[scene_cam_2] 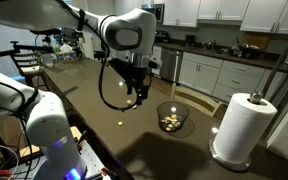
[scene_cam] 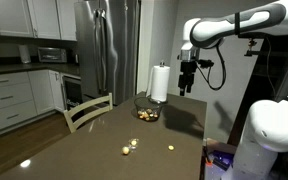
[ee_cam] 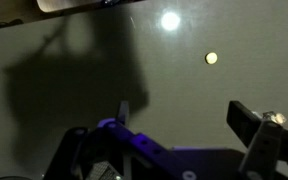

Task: Move the black basket to the left

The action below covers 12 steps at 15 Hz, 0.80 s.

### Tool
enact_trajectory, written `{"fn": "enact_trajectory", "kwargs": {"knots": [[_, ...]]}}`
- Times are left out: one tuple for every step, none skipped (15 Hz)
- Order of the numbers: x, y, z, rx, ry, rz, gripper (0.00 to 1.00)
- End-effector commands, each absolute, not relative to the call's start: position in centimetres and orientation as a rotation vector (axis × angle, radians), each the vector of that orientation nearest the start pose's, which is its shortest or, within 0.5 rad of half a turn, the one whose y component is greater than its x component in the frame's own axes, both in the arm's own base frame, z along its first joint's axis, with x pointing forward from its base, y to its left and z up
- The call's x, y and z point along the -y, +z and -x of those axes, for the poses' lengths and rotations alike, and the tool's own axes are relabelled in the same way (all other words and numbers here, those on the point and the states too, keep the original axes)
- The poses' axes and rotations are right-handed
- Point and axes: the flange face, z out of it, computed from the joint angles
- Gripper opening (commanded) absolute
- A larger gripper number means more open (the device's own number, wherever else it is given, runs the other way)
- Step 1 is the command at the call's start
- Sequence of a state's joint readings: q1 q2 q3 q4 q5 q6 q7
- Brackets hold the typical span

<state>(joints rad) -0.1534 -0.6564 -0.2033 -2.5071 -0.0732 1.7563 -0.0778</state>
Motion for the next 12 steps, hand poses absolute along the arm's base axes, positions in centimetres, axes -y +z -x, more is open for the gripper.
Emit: {"fn": "enact_trajectory", "kwargs": {"knots": [[13.11, 48.73, -31.87, -0.327, 0.141, 3.049, 1.00], [13.11, 48.73, -31.87, -0.327, 0.141, 3.049, 1.00], [13.11, 48.73, -31.87, -0.327, 0.141, 3.049, 1.00], [13.11, 48.73, -31.87, -0.327, 0.141, 3.049, 1.00], [13.11, 48.73, -31.87, -0.327, 0.141, 3.049, 1.00], [13.11, 48.73, -31.87, -0.327, 0.141, 3.049, 1.00], [13.11, 48.73, -31.87, -0.327, 0.141, 3.049, 1.00], [13.11, 48.73, -31.87, -0.327, 0.141, 3.049, 1.00], [13.11, 48.73, -31.87, -0.327, 0.141, 3.049, 1.00], [13.11, 48.73, -31.87, -0.327, 0.141, 3.049, 1.00], [13.11, 48.73, -31.87, -0.327, 0.141, 3.049, 1.00], [13.43, 48.75, -32.59, -0.330, 0.134, 3.048, 1.00]]}}
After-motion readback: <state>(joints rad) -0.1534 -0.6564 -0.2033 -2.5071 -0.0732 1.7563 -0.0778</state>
